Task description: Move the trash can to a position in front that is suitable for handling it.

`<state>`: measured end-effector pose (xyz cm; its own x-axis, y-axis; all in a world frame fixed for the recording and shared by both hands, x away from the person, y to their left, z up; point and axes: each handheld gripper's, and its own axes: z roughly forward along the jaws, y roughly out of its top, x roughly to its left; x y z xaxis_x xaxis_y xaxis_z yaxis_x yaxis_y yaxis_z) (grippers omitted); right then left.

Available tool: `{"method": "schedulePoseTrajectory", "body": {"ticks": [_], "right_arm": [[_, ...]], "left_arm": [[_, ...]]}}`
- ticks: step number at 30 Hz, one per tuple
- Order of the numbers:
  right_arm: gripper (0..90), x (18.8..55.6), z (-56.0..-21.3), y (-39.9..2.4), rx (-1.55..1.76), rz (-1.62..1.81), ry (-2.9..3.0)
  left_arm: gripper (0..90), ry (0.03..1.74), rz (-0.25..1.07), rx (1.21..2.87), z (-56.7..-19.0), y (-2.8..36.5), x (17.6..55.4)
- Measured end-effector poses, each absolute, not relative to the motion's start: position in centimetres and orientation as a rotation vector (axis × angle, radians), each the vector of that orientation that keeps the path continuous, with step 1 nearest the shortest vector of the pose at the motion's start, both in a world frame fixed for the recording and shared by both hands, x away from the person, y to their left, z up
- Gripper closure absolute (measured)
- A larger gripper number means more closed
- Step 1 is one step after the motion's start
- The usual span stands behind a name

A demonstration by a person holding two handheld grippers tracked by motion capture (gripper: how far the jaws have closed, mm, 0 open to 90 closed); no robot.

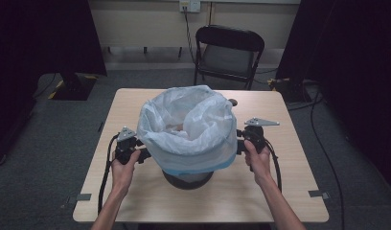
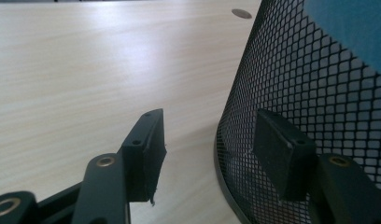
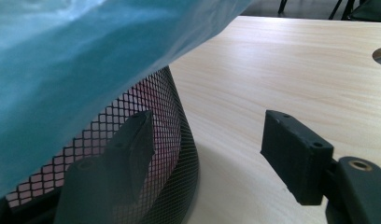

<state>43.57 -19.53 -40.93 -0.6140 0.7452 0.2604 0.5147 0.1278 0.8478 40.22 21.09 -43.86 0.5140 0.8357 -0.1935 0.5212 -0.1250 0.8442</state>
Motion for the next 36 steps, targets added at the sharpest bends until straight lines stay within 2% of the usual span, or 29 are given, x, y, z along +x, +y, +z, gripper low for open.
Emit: {"method": "schedulePoseTrajectory", "body": {"ticks": [4, 19, 28, 30, 32, 36], "right_arm": [[33.4, 42.9, -41.1, -20.0, 1.240, 1.501, 2.174], [32.6, 40.6, -41.3, -21.6, 1.247, 1.485, 2.182], [42.1, 39.3, -41.3, -22.6, 1.209, 1.501, 2.226], [46.3, 39.0, -41.2, -22.8, 1.195, 1.506, 2.244], [46.9, 38.7, -41.2, -23.2, 1.192, 1.521, 2.259], [46.6, 38.5, -41.2, -23.7, 1.194, 1.523, 2.274]], "left_arm": [[47.0, 1.130, 0.386, 1.809, -43.9, 20.8, 39.9], [46.5, 1.039, 0.338, 1.854, -43.9, 19.7, 38.4], [49.0, 0.979, 0.228, 1.875, -43.8, 19.4, 37.7], [53.1, 0.953, 0.196, 1.883, -43.7, 19.3, 37.5], [52.3, 0.934, 0.185, 1.893, -43.6, 19.1, 37.2], [44.6, 0.932, 0.209, 1.898, -43.4, 18.8, 37.1]]}}
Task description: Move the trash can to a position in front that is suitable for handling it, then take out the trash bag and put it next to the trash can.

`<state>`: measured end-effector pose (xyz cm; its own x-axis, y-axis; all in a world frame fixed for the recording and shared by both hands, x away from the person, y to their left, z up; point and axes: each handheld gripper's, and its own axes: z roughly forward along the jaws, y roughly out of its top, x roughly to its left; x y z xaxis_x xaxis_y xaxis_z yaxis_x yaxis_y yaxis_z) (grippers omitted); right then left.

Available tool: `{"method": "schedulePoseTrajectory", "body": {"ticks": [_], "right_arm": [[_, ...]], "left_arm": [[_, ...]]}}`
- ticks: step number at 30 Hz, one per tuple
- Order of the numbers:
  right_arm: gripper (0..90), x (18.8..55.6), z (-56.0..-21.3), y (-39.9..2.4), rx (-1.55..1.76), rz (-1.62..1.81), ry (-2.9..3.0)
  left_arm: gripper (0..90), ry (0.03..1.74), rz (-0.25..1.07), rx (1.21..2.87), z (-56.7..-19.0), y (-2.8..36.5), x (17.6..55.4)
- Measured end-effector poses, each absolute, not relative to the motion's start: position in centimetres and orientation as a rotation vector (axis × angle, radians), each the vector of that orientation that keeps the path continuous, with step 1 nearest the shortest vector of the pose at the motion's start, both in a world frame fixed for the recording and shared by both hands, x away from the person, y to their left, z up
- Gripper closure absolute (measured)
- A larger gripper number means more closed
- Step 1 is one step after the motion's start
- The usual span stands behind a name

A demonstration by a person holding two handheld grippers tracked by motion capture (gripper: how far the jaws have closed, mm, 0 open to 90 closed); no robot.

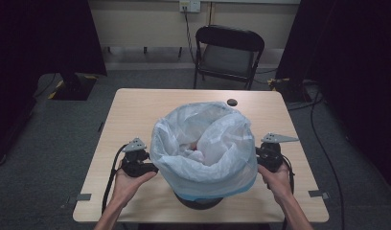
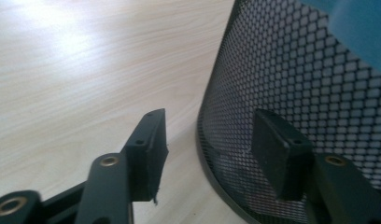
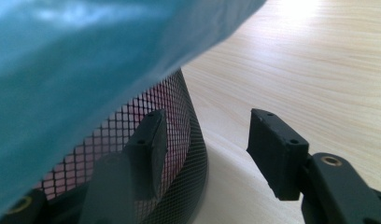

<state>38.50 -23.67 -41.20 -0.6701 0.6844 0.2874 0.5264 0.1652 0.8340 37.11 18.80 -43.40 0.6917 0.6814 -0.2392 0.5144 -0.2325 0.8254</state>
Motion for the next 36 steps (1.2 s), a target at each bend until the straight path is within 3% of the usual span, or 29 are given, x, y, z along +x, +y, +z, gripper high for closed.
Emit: {"method": "schedulePoseTrajectory", "body": {"ticks": [4, 10, 13, 17, 28, 36], "right_arm": [[44.5, 38.5, -40.9, -23.8, 1.188, 1.533, 2.269], [40.2, 38.6, -40.5, -24.3, 1.198, 1.405, 2.244], [42.2, 38.7, -40.5, -25.3, 1.221, 1.410, 2.215], [44.6, 39.0, -39.9, -26.8, 1.295, 1.468, 2.140], [51.4, 39.3, -34.8, -27.8, 1.289, 1.552, 2.089], [48.1, 38.7, -32.2, -27.6, 1.217, 1.677, 2.010]], "left_arm": [[35.4, 0.945, 0.221, 1.885, -43.2, 18.9, 37.3], [31.7, 0.967, 0.273, 1.847, -42.0, 20.9, 37.3], [30.9, 0.971, 0.280, 1.830, -41.5, 21.5, 37.3], [35.0, 0.953, 0.237, 1.774, -40.6, 22.2, 37.1], [41.5, 0.960, 0.344, 1.741, -36.6, 23.0, 37.1], [48.3, 0.898, 0.392, 1.683, -32.7, 22.7, 36.4]]}}
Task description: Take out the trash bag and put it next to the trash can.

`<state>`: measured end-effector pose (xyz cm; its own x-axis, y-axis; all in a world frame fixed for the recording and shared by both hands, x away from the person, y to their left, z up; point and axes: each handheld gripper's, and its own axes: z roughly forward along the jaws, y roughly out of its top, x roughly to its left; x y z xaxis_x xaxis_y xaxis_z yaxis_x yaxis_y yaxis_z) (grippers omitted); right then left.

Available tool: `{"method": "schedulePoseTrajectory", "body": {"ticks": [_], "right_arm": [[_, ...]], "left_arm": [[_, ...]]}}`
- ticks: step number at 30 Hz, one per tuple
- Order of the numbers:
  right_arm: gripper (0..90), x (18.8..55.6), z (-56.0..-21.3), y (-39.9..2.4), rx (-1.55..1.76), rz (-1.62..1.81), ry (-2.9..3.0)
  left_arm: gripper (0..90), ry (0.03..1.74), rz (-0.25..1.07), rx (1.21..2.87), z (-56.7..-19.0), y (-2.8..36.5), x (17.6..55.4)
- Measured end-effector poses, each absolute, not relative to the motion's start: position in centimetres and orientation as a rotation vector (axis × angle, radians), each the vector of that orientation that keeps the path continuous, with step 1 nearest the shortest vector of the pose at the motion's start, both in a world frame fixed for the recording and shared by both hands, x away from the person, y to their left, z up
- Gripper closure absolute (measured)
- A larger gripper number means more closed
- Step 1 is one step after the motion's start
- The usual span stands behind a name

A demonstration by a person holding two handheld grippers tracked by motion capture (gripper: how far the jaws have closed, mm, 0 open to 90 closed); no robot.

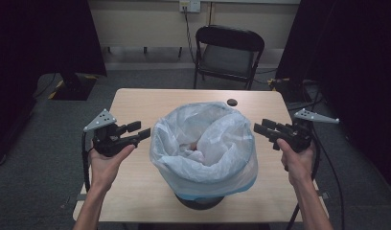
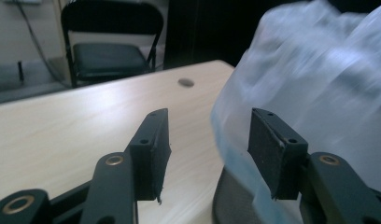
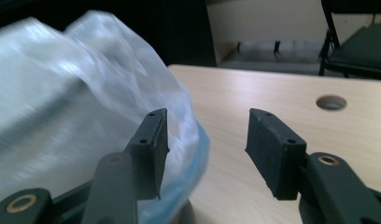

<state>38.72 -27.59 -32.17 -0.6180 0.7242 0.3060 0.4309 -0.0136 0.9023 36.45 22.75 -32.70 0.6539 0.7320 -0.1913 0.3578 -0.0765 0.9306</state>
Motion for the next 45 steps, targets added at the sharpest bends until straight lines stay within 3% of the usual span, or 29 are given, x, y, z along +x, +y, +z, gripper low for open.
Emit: {"method": "schedulePoseTrajectory", "body": {"ticks": [4, 10, 18, 21, 24, 32, 40, 42, 45], "right_arm": [[46.9, 38.3, -30.5, -27.1, 1.164, 1.721, 2.009], [37.2, 37.2, -28.5, -25.6, 1.077, 1.764, 2.043], [33.4, 35.6, -28.2, -22.7, 0.995, 1.646, 2.188], [38.8, 35.6, -28.4, -22.2, 0.996, 1.578, 2.203], [52.1, 35.8, -28.3, -21.9, 1.010, 1.556, 2.193], [70.6, 36.6, -27.7, -21.7, 1.059, 1.514, 2.120], [82.2, 37.0, -27.2, -22.2, 1.067, 1.565, 2.074], [88.7, 37.0, -27.1, -22.4, 1.060, 1.589, 2.058], [89.3, 37.1, -26.9, -22.5, 1.046, 1.639, 2.066]], "left_arm": [[46.9, 0.849, 0.398, 1.624, -30.8, 22.3, 35.8], [39.6, 0.819, 0.394, 1.604, -29.5, 21.7, 35.1], [32.2, 0.783, 0.364, 1.604, -29.0, 20.5, 34.7], [31.1, 0.773, 0.363, 1.620, -28.8, 20.2, 34.7], [31.3, 0.763, 0.360, 1.639, -28.7, 19.6, 34.7], [33.6, 0.764, 0.342, 1.681, -29.3, 18.5, 35.0], [52.0, 0.734, 0.358, 1.712, -28.9, 17.7, 35.0], [52.9, 0.731, 0.361, 1.720, -28.8, 17.4, 35.0], [54.1, 0.732, 0.388, 1.739, -28.8, 16.9, 35.1]]}}
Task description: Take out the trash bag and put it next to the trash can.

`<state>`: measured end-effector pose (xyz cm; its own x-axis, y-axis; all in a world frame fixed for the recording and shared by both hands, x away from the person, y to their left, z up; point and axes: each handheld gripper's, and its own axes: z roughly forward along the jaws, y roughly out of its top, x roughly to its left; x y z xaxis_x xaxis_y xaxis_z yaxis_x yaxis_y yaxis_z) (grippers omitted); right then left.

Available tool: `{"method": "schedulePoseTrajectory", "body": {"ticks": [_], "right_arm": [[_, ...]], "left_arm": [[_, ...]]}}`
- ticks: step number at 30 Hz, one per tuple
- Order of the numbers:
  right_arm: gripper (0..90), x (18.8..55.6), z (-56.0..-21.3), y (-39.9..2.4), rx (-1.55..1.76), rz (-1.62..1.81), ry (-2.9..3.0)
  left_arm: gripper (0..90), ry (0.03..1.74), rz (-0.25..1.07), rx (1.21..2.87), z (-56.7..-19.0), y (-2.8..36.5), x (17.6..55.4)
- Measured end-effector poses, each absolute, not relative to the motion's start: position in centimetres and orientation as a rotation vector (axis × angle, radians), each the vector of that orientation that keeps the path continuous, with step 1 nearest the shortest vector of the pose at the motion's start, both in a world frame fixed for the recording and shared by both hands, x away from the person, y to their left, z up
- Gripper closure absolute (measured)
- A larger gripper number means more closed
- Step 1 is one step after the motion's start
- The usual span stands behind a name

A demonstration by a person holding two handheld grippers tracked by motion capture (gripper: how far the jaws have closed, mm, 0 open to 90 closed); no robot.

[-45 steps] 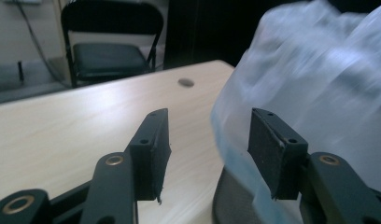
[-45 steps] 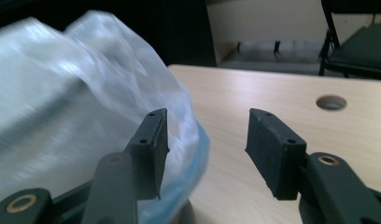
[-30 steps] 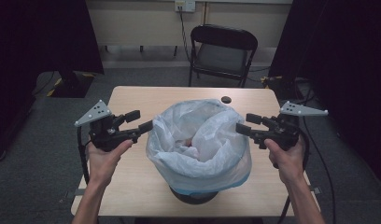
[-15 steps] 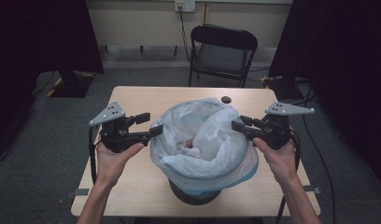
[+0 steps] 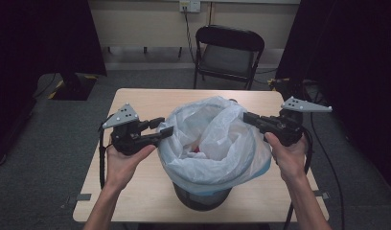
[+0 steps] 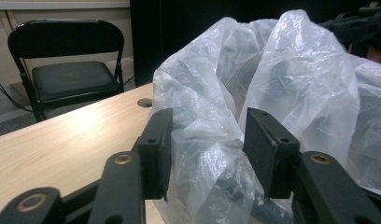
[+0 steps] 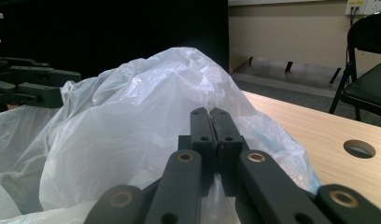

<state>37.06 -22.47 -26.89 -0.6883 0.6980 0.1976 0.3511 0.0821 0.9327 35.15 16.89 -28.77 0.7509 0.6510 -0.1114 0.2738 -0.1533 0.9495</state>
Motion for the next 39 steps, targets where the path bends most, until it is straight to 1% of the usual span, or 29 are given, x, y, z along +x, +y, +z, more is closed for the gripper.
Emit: {"method": "schedulePoseTrajectory", "body": {"ticks": [1, 3, 5, 7, 9, 16, 19, 20, 21, 28, 32, 39], "right_arm": [[89.5, 37.1, -26.9, -22.4, 1.039, 1.640, 2.073], [89.6, 37.1, -26.9, -22.1, 1.021, 1.648, 2.090], [89.6, 37.1, -26.8, -21.8, 1.008, 1.654, 2.096], [89.6, 37.1, -26.8, -21.5, 0.994, 1.663, 2.103], [89.6, 37.1, -26.7, -21.2, 0.980, 1.676, 2.110], [89.6, 37.1, -25.9, -19.9, 0.916, 1.725, 2.152], [89.7, 36.9, -25.3, -19.2, 0.884, 1.745, 2.147], [89.7, 36.9, -25.3, -19.2, 0.884, 1.745, 2.147], [89.8, 36.8, -24.9, -19.0, 0.874, 1.775, 2.135], [89.9, 36.3, -23.5, -18.2, 0.820, 1.824, 2.133], [90.0, 36.1, -22.5, -17.2, 0.771, 1.861, 2.146], [90.0, 35.7, -21.1, -15.8, 0.687, 1.952, 2.159]], "left_arm": [[57.7, 0.742, 0.402, 1.736, -28.8, 16.8, 35.2], [61.8, 0.744, 0.417, 1.732, -28.6, 16.9, 35.2], [71.6, 0.740, 0.435, 1.724, -28.3, 17.2, 35.3], [78.6, 0.736, 0.438, 1.711, -28.1, 17.4, 35.2], [87.1, 0.707, 0.404, 1.695, -27.8, 17.6, 35.3], [89.1, 0.623, 0.400, 1.688, -26.0, 16.4, 34.2], [89.2, 0.556, 0.383, 1.674, -24.6, 15.2, 33.5], [89.2, 0.556, 0.383, 1.674, -24.6, 15.2, 33.5], [89.3, 0.538, 0.352, 1.656, -24.2, 14.8, 33.6], [89.3, 0.492, 0.336, 1.655, -23.0, 13.5, 33.4], [89.4, 0.458, 0.302, 1.638, -22.1, 12.8, 33.2], [89.4, 0.408, 0.293, 1.616, -19.9, 11.5, 32.9]]}}
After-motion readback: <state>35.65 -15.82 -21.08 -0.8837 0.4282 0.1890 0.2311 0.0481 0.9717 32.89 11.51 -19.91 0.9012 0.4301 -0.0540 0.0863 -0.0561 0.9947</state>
